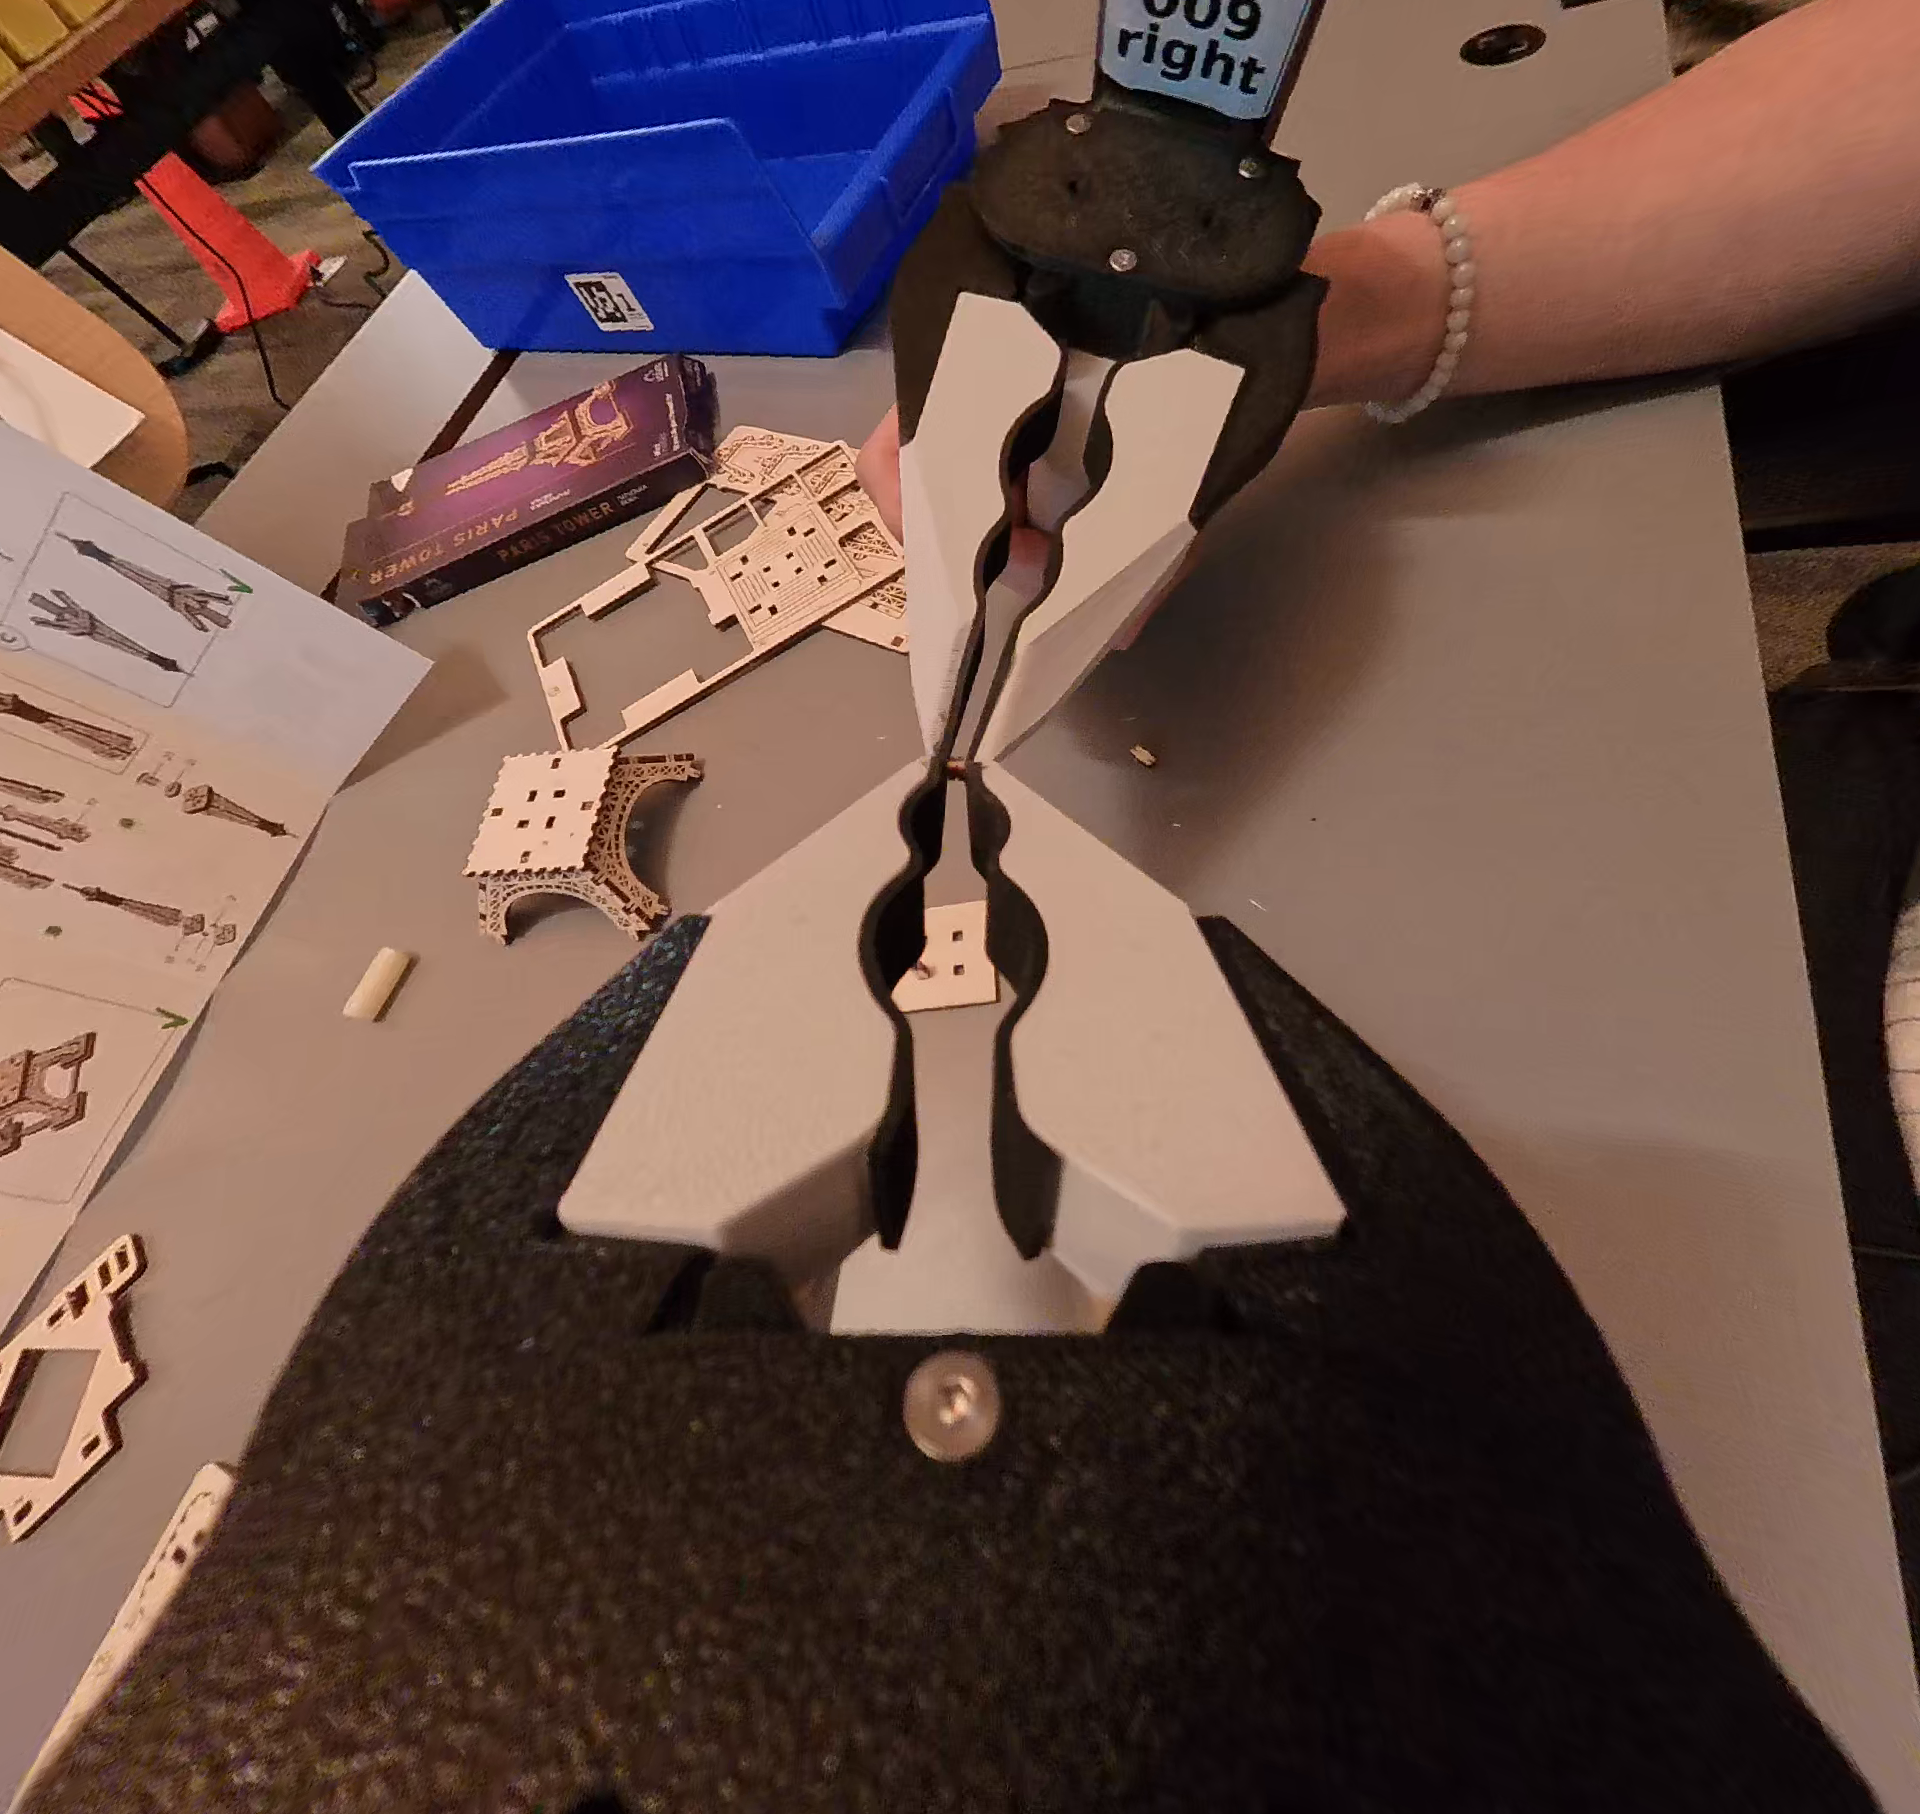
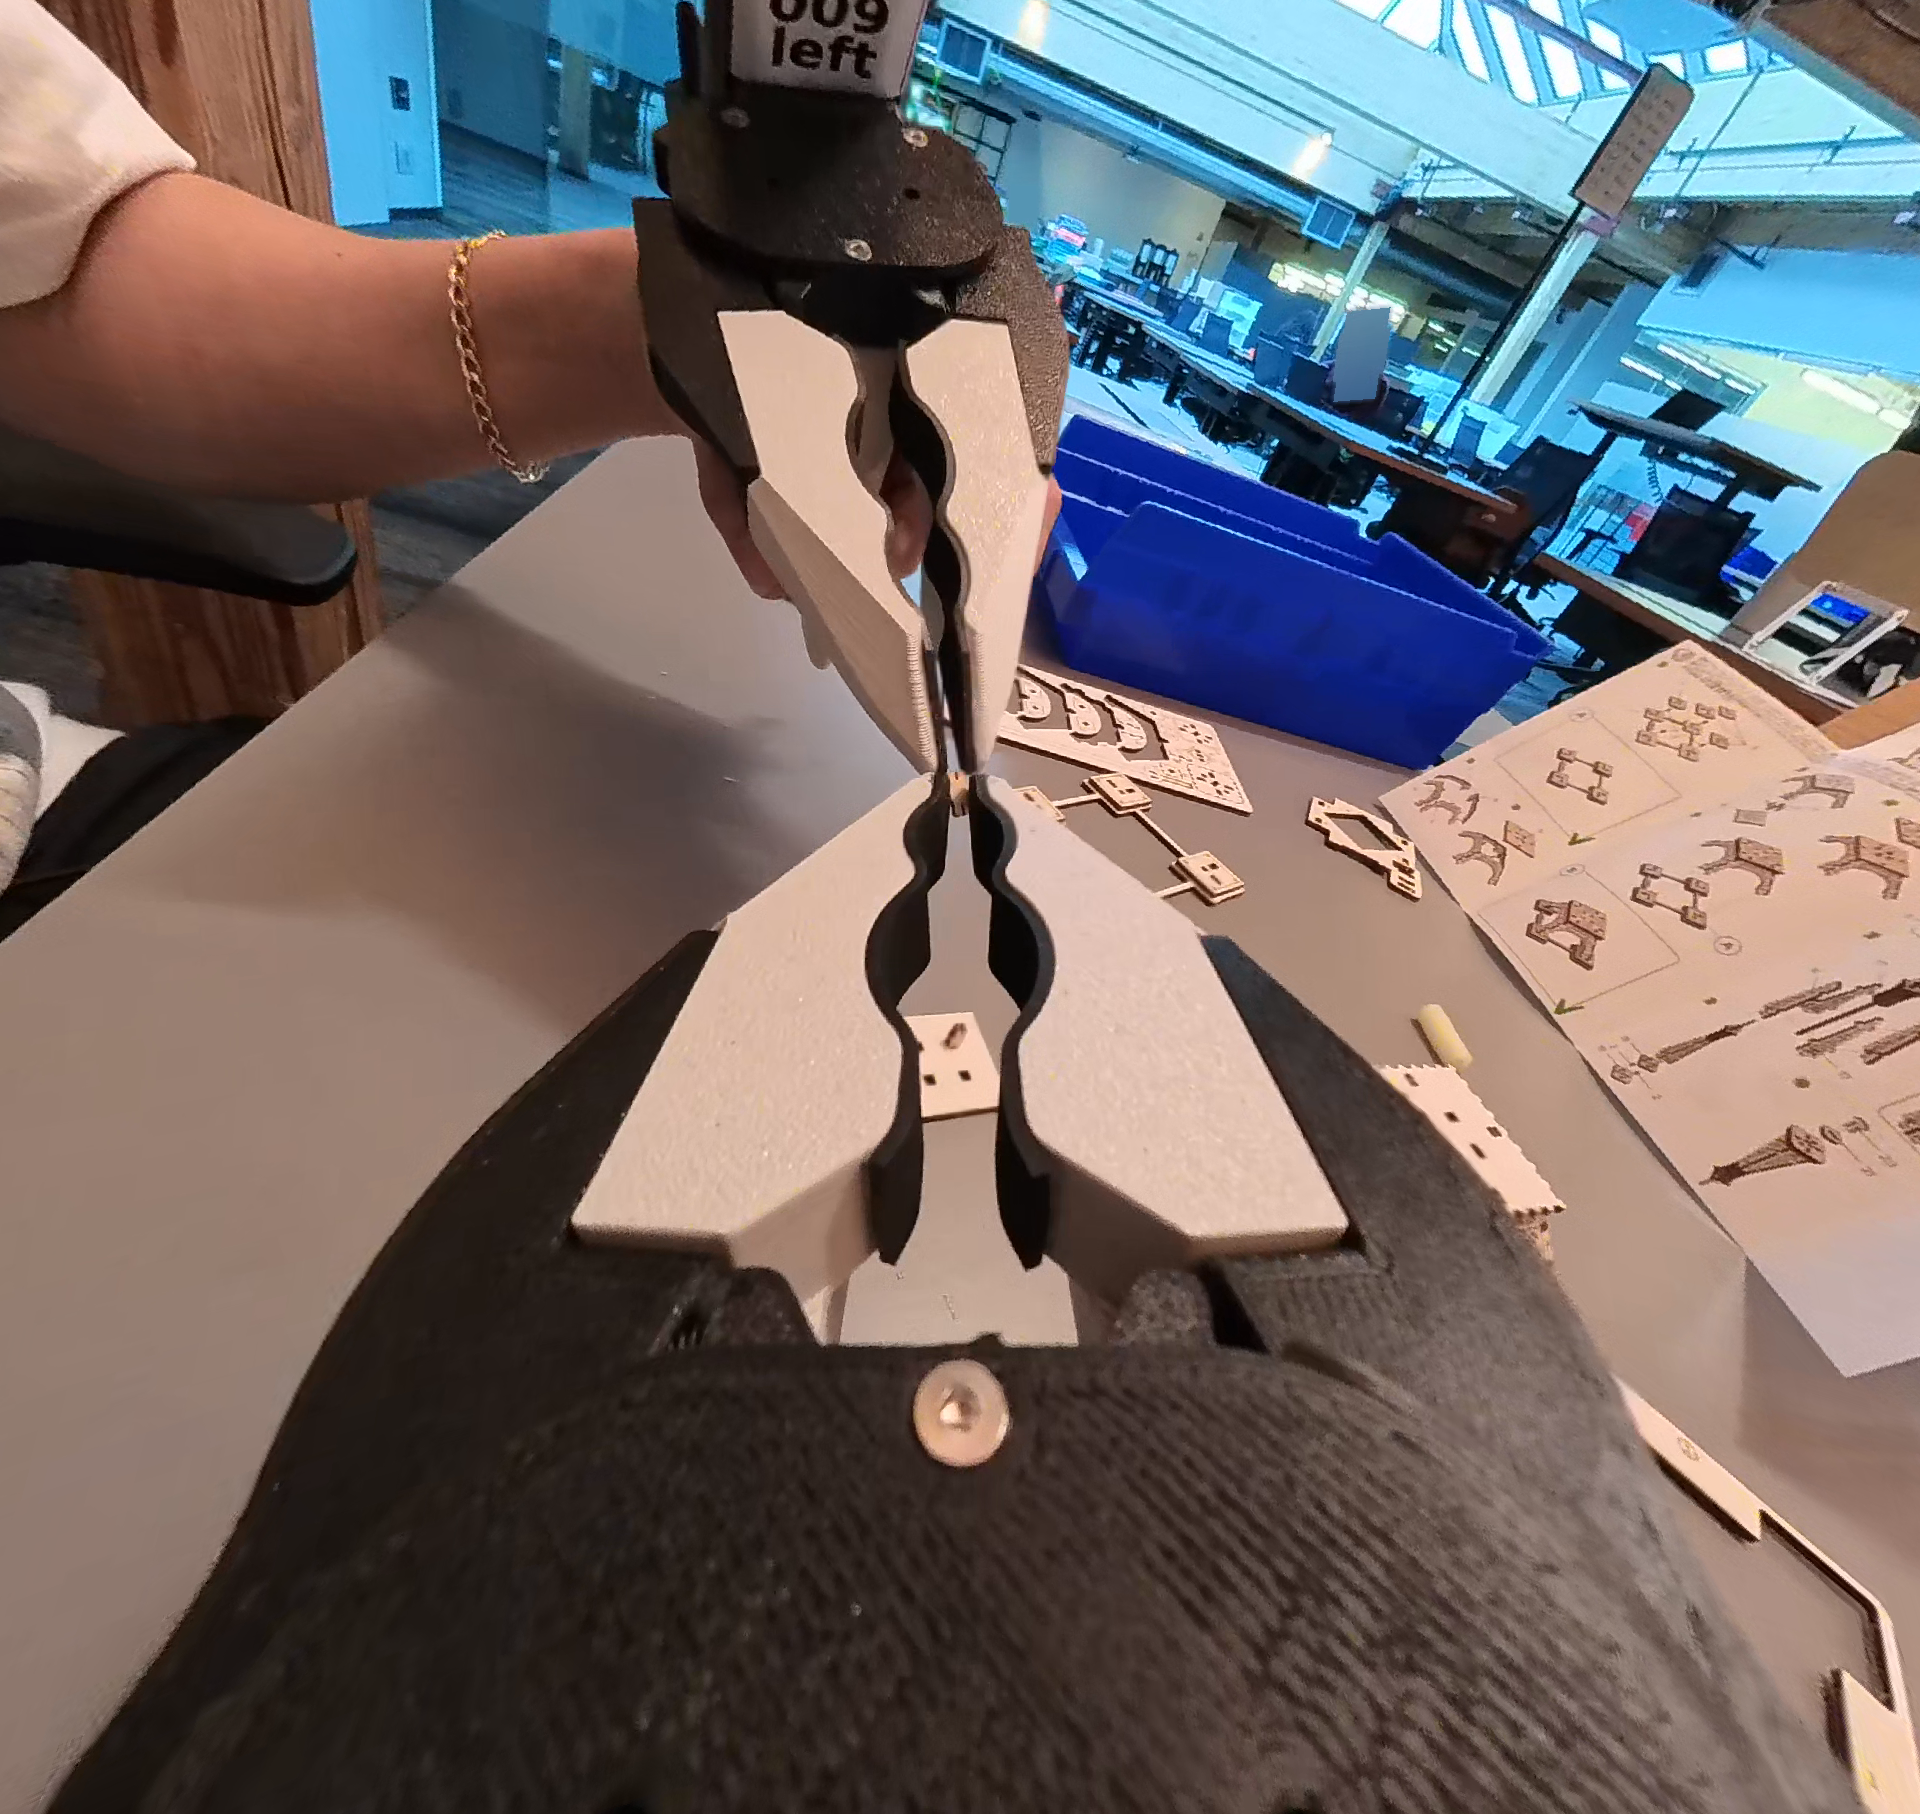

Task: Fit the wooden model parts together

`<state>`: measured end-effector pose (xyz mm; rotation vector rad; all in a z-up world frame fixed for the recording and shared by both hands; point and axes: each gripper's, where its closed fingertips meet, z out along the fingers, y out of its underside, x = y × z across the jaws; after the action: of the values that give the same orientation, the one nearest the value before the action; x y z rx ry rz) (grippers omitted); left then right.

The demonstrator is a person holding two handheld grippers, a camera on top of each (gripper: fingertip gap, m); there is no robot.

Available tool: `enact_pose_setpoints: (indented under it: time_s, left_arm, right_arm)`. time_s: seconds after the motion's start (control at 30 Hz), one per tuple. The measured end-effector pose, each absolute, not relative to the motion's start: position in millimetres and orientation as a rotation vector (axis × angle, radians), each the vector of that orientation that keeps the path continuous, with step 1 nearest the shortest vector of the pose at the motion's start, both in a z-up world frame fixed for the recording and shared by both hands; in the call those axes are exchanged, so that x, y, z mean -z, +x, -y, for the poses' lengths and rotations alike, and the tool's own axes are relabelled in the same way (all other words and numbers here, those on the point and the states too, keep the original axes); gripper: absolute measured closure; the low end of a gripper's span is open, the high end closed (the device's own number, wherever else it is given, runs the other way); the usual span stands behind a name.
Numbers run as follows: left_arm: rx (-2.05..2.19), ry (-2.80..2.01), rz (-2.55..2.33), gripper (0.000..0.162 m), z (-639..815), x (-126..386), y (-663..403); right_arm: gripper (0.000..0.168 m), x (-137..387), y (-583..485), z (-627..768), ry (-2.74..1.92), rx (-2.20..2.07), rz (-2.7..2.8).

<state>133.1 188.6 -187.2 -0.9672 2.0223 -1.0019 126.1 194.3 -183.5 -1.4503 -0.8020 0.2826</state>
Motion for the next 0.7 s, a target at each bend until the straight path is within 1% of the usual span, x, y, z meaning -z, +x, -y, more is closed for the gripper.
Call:
enact_pose_setpoints:
  time_s: [0.17,0.4,0.7]
  left_arm:
    - [1.026,-0.957,-2.023,0.161,-186.8,185.8,132.1]
    - [1.096,-0.926,-2.013,0.162,-180.9,177.9,130.2]
    - [1.075,-0.925,-2.022,0.162,-182.4,179.5,130.4]
  right_arm:
    - [0.167,182.1,124.7,-192.7,-1.439,-0.295,0.808]
    - [0.167,174.5,121.4,-185.8,-1.406,-0.425,0.778]
    - [0.167,176.7,121.9,-185.7,-1.403,-0.412,0.791]
